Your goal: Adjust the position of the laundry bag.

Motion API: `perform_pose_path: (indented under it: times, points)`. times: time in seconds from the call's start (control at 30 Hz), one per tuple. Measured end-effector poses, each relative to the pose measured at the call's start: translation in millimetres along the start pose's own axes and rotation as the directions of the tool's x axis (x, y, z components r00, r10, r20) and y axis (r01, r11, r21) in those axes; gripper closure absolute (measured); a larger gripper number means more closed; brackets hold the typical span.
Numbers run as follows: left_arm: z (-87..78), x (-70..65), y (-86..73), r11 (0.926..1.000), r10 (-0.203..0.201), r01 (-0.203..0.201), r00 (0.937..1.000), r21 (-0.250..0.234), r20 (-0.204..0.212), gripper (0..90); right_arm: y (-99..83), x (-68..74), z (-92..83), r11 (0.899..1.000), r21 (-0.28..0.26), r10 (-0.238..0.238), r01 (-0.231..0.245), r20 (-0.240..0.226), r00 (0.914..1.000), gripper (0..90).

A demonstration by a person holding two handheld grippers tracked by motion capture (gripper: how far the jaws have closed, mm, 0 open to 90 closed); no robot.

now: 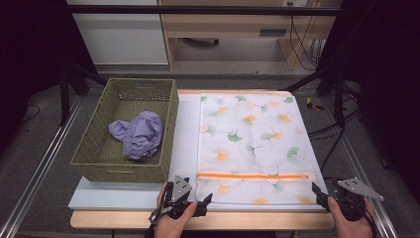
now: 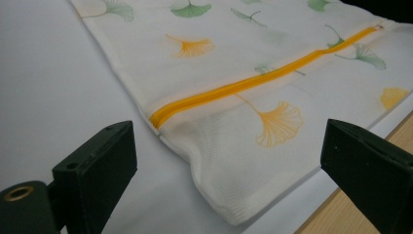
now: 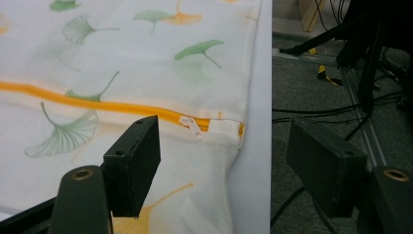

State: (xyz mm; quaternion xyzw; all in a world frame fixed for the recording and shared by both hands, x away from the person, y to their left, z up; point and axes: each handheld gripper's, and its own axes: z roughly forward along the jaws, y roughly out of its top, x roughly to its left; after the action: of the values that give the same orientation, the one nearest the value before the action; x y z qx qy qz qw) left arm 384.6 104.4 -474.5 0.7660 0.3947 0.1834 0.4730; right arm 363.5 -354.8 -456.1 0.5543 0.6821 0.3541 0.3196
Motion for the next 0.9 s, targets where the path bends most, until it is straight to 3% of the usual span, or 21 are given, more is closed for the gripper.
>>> perform_pose_path:
  times: [0.1,0.13,0.23,0.33,0.43,0.5,0.57,0.63,0.8,0.9]
  points:
    - [-0.7,-0.2,2.3,0.9999,-0.011,0.011,0.9999,-0.003,0.001,9.7,-2.2,0.8,2.7,1.0,-0.012,-0.028,0.029,0.007,0.9996,23.4]
    - [-1.7,-0.2,3.4,0.9997,-0.003,0.003,1.0,0.026,0.0,11.1,-4.1,2.2,4.6,0.997,-0.037,-0.06,0.061,0.032,0.9977,20.3]
    - [-2.0,0.0,3.1,0.9991,0.002,-0.002,1.0,0.042,-0.005,12.2,-5.6,2.1,6.4,0.997,-0.039,-0.07,0.071,0.029,0.9971,23.4]
    - [-1.6,0.2,1.3,0.9989,-0.014,0.015,0.9996,0.044,-0.025,10.8,-9.6,0.6,9.2,0.998,-0.018,-0.054,0.054,-0.018,0.9984,24.9]
    - [-2.1,0.5,0.0,0.9993,0.006,-0.005,0.9989,0.038,-0.047,9.8,-9.6,1.4,6.1,0.998,-0.03,-0.053,0.052,-0.033,0.998,28.1]
    - [-0.5,-1.0,-1.7,0.9992,0.027,-0.024,0.994,0.033,-0.106,9.5,-10.8,3.0,4.2,0.998,-0.017,-0.06,0.059,-0.059,0.9965,25.8]
    - [0.0,-0.9,-1.9,0.999,0.025,-0.022,0.9949,0.038,-0.098,8.4,-13.2,3.5,3.4,0.996,0.002,-0.084,0.085,-0.081,0.9931,20.1]
    - [1.7,-2.4,-2.8,0.9978,0.037,-0.032,0.9949,0.057,-0.094,9.0,-15.3,3.9,3.3,0.998,0.011,-0.06,0.062,-0.098,0.9934,16.7]
    - [5.1,-2.1,-5.8,0.9954,0.032,-0.024,0.9959,0.092,-0.084,14.5,-18.5,2.6,10.4,0.998,0.063,-0.02,0.026,-0.1,0.9948,24.3]
    - [5.5,-2.1,-6.3,0.9946,0.028,-0.02,0.9967,0.102,-0.076,20.2,-19.5,1.9,13.6,0.996,0.08,-0.029,0.037,-0.096,0.995,29.1]
